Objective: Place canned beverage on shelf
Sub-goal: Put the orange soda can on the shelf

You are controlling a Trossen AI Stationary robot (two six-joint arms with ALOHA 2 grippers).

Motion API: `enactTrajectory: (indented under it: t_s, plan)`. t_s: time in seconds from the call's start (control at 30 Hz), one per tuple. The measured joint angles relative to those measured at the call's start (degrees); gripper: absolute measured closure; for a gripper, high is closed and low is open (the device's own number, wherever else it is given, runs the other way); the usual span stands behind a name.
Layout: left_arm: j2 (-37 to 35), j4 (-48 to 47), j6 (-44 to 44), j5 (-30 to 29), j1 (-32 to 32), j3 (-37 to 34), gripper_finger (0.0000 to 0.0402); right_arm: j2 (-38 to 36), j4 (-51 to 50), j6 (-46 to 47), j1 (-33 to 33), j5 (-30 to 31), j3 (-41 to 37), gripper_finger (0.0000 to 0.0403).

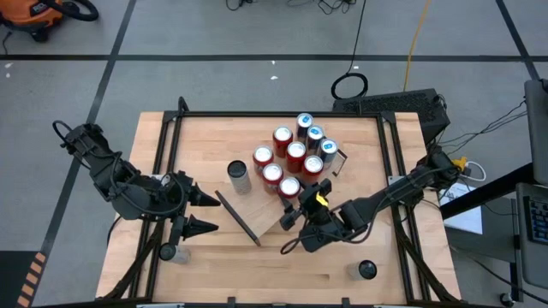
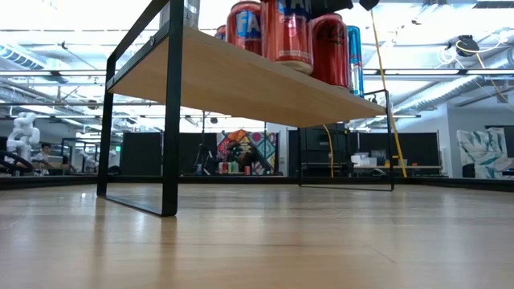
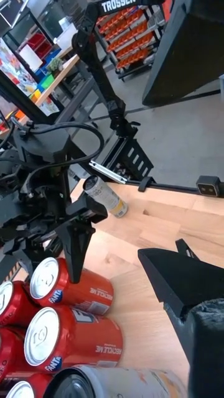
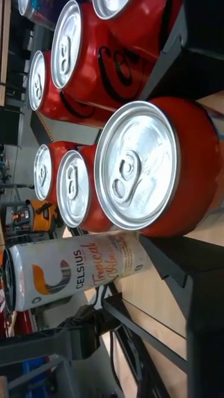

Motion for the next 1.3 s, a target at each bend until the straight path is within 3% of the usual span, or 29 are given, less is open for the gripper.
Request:
enactTrajectory:
  t_s: [0.97,1.3]
  plan:
    - [0.0,-0.23,0.31,0.01,0.0,0.0,0.001,0.0,-0.39,1.46,-0.2,-2.57,-0.61,0.0131]
    - [0.0,-0.23,0.35,0.02,0.0,0.0,0.001,-0.07,-0.42,1.7,-0.5,-4.45,-0.62,0.0083]
